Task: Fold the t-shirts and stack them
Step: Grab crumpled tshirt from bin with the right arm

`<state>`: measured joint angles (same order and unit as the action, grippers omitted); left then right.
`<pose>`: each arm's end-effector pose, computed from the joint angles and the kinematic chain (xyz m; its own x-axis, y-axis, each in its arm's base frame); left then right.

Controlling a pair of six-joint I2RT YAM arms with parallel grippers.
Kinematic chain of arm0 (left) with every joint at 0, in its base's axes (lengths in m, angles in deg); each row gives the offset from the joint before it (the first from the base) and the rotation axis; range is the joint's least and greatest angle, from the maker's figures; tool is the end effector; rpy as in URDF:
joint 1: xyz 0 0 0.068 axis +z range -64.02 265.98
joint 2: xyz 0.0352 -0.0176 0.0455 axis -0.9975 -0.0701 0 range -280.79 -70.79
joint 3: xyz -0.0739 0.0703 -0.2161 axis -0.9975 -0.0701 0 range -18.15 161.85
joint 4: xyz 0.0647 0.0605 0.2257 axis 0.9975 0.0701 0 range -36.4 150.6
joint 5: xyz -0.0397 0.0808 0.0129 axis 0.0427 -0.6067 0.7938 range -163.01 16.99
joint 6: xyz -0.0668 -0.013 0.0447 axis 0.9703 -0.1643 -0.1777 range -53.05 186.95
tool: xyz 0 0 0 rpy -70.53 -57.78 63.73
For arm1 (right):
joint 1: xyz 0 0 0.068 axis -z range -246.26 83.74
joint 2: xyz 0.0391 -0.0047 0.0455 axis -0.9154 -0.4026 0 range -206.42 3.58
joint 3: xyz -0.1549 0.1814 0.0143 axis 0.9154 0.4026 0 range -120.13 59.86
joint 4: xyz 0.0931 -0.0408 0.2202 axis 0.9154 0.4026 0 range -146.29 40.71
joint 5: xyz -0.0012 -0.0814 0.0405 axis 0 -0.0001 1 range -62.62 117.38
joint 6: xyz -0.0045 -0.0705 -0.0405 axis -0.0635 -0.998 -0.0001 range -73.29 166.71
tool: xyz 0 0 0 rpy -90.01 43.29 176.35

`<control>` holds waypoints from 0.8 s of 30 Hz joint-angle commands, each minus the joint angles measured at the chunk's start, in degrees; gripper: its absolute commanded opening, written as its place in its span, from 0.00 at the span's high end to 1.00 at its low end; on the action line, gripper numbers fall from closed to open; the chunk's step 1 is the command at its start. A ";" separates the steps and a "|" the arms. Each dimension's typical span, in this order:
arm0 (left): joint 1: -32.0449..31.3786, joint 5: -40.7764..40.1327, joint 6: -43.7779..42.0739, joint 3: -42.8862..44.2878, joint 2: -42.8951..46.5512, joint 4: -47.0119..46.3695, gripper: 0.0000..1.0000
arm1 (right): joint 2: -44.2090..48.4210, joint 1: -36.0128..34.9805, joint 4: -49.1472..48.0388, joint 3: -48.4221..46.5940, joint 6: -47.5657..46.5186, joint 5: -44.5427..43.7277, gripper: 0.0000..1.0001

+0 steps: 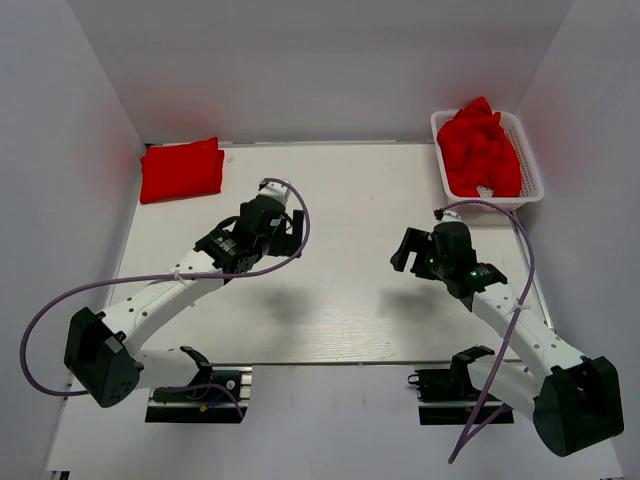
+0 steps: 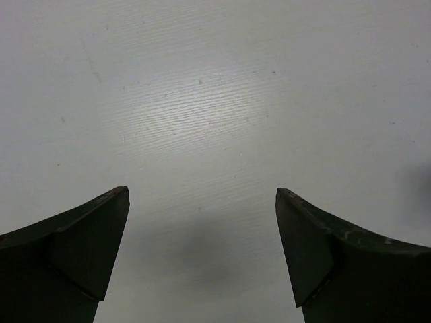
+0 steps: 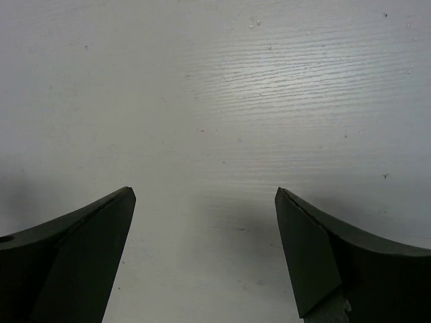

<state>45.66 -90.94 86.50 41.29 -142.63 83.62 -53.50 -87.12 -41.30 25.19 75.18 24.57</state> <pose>0.2315 -0.1680 0.2460 -0.6327 0.1194 -0.7651 0.2447 0.9682 -0.0513 0.2266 0.0827 0.1876 -0.6511 0.2615 -0.7125 -0.0101 0.9357 0.3526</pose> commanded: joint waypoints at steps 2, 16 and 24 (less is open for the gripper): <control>-0.20 -2.37 -0.30 2.25 1.34 1.88 0.00 | 0.66 -0.05 -1.62 -0.30 -0.61 -0.27 0.10; 0.32 -4.39 3.65 1.56 -0.85 1.97 0.00 | -18.37 1.70 -1.72 -19.78 -7.10 -14.23 0.10; 0.32 -3.25 3.04 3.58 -5.68 0.75 0.00 | -39.30 14.26 6.27 -49.12 -9.40 -8.89 0.10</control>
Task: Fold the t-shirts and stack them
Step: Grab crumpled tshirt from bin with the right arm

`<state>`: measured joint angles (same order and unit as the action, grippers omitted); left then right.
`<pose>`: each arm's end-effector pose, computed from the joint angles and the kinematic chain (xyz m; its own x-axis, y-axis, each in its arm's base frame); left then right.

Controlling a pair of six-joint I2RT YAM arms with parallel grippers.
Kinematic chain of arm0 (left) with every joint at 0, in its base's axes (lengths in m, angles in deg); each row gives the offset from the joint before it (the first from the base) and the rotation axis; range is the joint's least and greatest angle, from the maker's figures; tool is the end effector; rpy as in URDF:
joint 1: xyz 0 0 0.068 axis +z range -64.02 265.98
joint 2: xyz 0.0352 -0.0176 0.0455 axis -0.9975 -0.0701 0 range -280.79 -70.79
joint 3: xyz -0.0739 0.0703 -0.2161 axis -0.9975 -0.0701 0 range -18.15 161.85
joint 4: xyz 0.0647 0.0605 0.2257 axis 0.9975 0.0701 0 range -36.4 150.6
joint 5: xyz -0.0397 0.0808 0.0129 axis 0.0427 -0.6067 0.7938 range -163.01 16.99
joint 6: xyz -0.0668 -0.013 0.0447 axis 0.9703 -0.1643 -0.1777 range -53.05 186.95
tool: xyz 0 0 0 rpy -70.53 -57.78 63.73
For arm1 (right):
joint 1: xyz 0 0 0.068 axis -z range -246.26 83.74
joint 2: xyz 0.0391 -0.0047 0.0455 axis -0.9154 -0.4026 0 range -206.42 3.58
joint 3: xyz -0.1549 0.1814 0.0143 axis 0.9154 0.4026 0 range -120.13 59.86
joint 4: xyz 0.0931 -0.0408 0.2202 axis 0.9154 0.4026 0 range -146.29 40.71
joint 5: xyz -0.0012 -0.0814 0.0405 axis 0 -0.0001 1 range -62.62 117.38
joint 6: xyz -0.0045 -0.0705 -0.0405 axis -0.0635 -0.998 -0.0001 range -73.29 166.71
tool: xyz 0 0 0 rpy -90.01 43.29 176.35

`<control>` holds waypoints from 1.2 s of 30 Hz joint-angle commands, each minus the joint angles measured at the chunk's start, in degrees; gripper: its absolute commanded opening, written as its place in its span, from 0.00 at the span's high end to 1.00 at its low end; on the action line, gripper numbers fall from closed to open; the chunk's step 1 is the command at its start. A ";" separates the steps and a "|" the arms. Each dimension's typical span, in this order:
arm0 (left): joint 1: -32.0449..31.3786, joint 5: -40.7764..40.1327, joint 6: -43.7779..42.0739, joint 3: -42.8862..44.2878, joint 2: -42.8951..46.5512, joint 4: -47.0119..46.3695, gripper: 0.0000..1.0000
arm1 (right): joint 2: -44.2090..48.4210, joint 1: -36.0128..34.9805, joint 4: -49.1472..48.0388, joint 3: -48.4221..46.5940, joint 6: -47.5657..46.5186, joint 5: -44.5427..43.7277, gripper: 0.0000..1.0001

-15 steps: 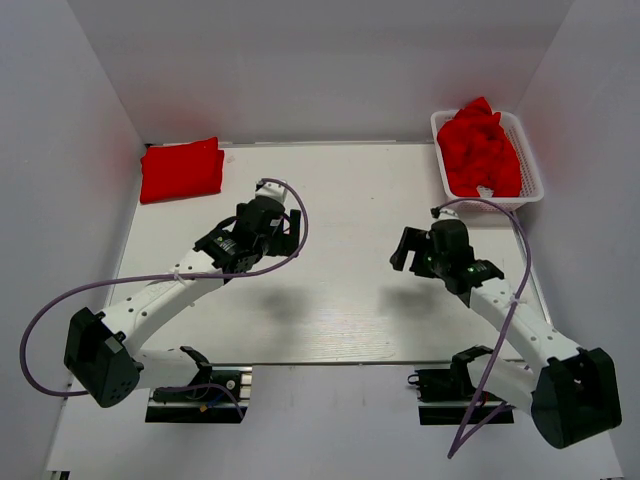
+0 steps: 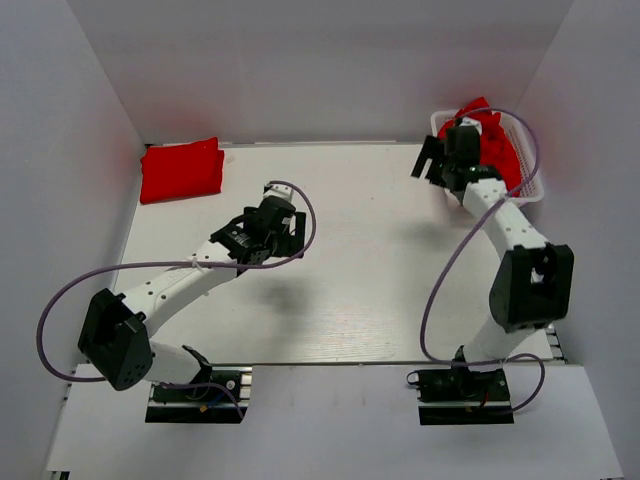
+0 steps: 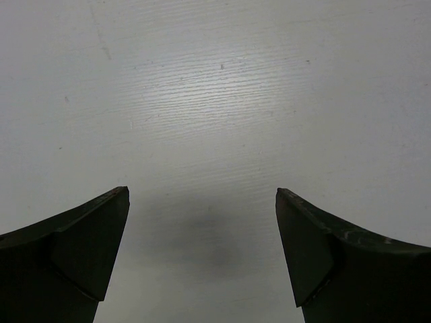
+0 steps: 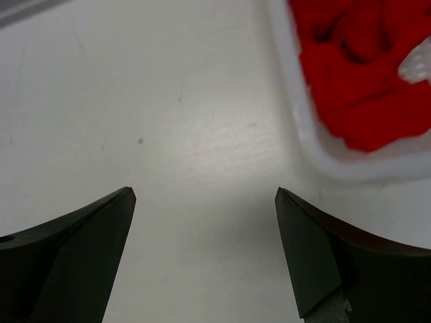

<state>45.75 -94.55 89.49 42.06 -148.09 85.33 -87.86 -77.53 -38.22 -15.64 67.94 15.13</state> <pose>0.2412 -0.1702 0.2229 -0.6903 0.1169 -0.7140 0.1641 0.9864 0.0029 0.3726 0.0590 0.2583 -0.5180 0.2577 -0.8157 0.1814 0.9650 0.1896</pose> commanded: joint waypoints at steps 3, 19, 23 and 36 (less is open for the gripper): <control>0.24 -0.51 -0.48 4.12 -0.93 -0.96 0.00 | -13.49 9.58 7.15 -20.43 -3.56 1.00 0.10; 0.76 -1.05 -2.86 8.96 -8.83 -0.26 0.00 | -41.36 17.42 -8.11 -49.48 -5.24 14.27 0.10; 0.76 -1.05 -2.86 10.02 -11.02 -0.26 0.00 | -44.43 17.77 -12.52 -49.65 -3.74 19.36 0.19; 0.76 -1.58 -3.47 12.30 -12.18 1.06 0.00 | -38.92 19.00 -13.85 -47.90 -5.41 16.12 1.00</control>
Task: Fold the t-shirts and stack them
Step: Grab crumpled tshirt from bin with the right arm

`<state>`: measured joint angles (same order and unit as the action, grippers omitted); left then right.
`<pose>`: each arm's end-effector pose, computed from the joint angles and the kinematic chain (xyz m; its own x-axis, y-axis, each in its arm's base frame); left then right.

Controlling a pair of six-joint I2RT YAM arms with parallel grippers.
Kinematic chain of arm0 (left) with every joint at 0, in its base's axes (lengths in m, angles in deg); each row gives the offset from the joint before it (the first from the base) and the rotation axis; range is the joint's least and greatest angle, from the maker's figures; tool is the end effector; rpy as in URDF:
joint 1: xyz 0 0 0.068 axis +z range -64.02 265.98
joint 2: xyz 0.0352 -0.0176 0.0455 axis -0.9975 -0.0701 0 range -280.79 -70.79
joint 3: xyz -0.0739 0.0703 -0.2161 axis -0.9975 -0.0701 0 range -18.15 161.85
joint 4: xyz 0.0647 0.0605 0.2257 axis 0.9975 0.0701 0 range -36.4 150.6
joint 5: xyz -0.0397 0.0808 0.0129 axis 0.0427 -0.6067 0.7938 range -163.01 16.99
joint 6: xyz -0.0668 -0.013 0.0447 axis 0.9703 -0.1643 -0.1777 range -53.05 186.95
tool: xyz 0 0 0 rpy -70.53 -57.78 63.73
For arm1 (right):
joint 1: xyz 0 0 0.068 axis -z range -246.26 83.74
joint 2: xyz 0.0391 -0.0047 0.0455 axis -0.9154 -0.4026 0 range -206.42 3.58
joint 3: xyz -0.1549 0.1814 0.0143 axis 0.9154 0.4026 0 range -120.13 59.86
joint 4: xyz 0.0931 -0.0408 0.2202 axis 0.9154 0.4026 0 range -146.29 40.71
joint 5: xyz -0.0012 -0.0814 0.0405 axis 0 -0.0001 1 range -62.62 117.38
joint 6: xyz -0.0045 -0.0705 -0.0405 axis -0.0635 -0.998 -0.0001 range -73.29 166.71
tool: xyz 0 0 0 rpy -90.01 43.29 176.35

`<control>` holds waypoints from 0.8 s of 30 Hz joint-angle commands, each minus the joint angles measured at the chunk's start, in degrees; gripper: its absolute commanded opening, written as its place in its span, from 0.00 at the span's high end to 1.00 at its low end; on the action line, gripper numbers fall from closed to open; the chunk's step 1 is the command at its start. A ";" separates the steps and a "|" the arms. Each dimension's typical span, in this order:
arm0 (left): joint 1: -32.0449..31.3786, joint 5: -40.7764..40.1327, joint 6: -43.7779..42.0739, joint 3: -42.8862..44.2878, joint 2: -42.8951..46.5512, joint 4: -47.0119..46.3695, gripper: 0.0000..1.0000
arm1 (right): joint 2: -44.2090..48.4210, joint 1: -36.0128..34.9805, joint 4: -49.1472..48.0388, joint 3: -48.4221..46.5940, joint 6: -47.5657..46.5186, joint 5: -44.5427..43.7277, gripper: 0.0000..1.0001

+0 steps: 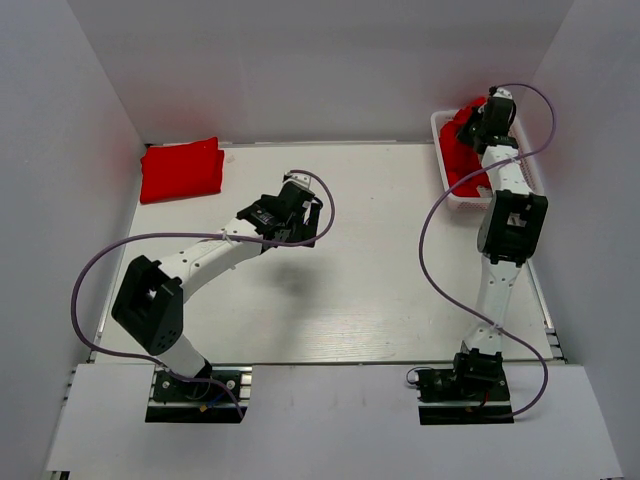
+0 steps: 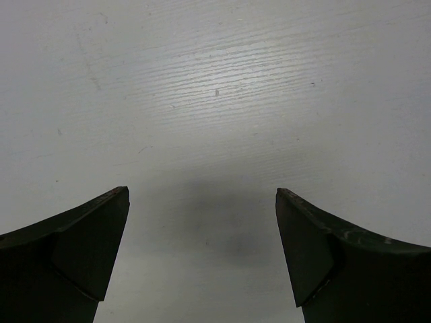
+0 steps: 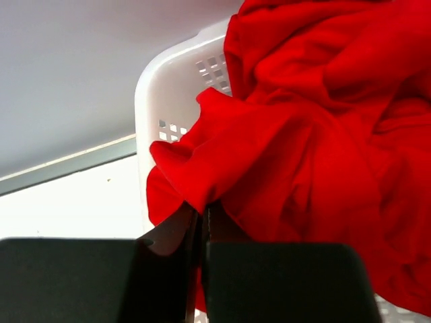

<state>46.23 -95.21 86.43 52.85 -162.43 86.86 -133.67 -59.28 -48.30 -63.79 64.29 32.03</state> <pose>0.2785 -0.1970 0.2065 -0.7260 0.2022 -0.6573 0.1896 0.9776 0.0914 0.5515 -0.0617 0.2212 -0.3342 0.3442 -0.8774 0.1545 0.9383 0.3093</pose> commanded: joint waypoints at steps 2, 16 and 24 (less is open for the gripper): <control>0.28 -0.92 -0.41 0.99 2.69 -0.47 0.00 | 9.61 0.84 -3.68 1.22 -3.42 -0.69 1.00; 0.28 -0.39 -0.41 -4.03 11.55 -3.02 0.00 | 25.52 1.19 -1.57 -2.46 -12.92 -2.80 1.00; 0.28 -2.85 -0.41 -8.68 17.88 -4.25 0.00 | 32.48 1.02 -2.89 -6.33 -11.70 1.06 1.00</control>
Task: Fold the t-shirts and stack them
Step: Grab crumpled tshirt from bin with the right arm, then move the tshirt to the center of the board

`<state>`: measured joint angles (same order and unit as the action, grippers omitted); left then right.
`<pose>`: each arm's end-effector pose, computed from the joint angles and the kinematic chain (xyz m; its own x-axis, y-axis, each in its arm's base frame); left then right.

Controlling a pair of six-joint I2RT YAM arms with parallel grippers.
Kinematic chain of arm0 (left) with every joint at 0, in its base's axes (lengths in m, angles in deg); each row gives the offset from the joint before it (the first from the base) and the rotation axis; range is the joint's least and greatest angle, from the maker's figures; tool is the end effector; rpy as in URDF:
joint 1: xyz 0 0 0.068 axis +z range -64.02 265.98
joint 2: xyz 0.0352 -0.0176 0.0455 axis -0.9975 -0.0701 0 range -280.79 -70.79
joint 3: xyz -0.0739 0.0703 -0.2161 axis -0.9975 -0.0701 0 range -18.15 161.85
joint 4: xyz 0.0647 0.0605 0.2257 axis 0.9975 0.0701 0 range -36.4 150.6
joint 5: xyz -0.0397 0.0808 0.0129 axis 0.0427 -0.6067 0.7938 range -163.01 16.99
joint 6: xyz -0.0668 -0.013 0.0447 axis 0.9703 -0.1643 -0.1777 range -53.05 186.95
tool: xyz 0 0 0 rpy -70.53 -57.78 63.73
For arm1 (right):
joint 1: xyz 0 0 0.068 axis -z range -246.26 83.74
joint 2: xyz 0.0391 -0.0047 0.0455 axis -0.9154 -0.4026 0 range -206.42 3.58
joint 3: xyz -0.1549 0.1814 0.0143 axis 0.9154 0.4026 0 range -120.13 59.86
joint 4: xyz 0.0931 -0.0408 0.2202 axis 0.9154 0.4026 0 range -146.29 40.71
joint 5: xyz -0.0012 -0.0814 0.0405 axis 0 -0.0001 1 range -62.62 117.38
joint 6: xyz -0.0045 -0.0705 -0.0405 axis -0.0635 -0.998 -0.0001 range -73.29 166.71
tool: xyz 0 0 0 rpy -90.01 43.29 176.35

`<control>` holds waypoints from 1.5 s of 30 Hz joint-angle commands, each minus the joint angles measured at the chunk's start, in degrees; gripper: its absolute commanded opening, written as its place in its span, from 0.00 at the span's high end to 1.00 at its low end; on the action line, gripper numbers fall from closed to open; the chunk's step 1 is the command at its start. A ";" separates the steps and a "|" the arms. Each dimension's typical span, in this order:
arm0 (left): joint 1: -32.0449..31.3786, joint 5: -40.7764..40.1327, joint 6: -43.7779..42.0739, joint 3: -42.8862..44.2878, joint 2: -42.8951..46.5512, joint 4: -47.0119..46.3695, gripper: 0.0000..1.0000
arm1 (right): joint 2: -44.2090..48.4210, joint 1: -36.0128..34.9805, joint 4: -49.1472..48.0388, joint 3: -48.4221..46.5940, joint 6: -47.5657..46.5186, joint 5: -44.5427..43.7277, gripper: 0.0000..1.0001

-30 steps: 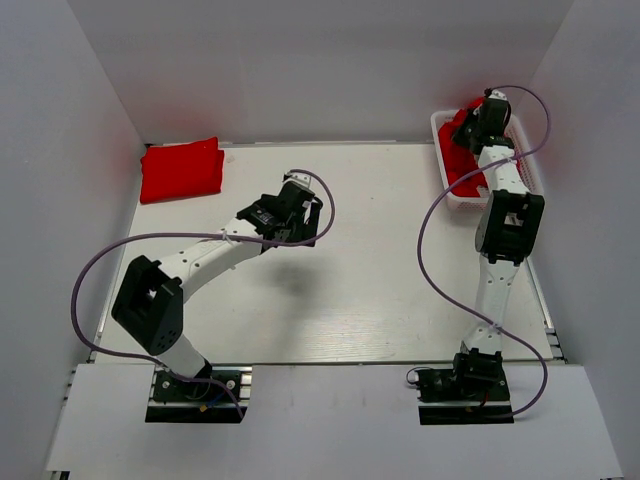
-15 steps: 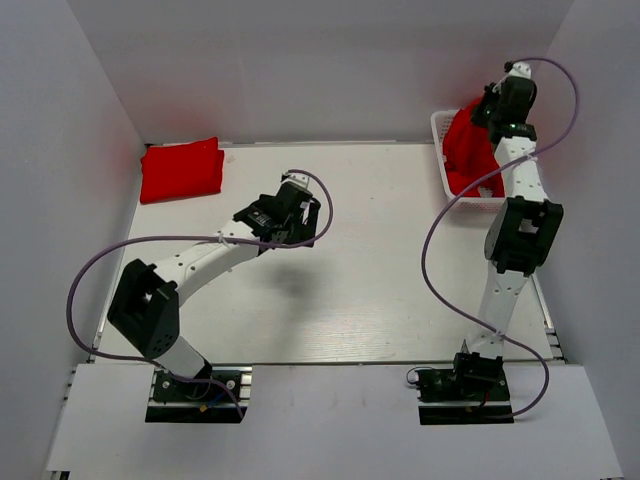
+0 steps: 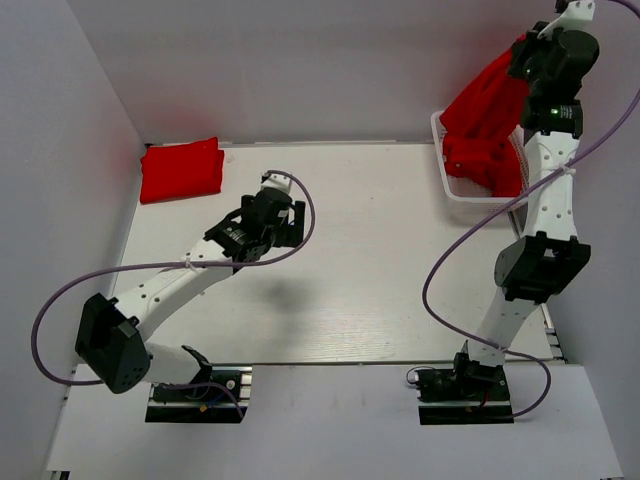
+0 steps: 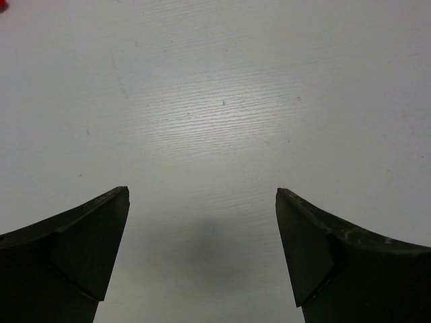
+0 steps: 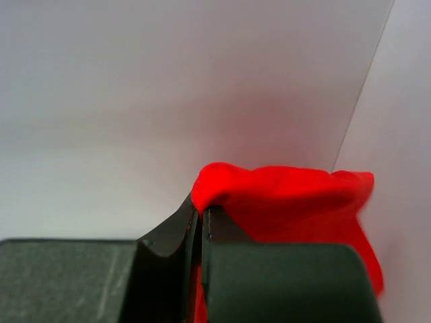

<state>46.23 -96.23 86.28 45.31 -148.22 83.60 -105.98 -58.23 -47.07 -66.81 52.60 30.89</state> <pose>0.2505 -0.1722 0.2443 -0.6260 0.1250 -0.7697 0.1720 0.9849 0.0201 0.4333 -0.0567 0.4725 0.1434 0.0833 -0.9862 0.0650 0.9935 0.0933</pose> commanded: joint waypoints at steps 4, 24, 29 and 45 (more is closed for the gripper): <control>0.28 -2.35 -0.26 -1.76 5.52 -0.99 0.00 | 7.69 -0.21 -6.13 -4.19 2.63 8.86 1.00; 0.28 -4.02 6.07 2.63 13.27 16.05 0.00 | 15.33 -13.30 -3.68 1.22 6.43 41.31 1.00; 0.28 -5.78 9.40 3.86 14.67 19.30 0.00 | 20.42 -21.21 -1.39 16.70 -2.89 37.90 1.00; 0.28 -5.79 14.42 6.68 9.40 21.59 0.00 | 15.61 -41.25 -13.78 65.65 -0.19 22.00 0.72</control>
<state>46.23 -102.33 98.93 50.27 -138.49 104.23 -89.93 -98.66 -55.38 -4.30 50.43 58.71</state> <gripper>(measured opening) 0.991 0.116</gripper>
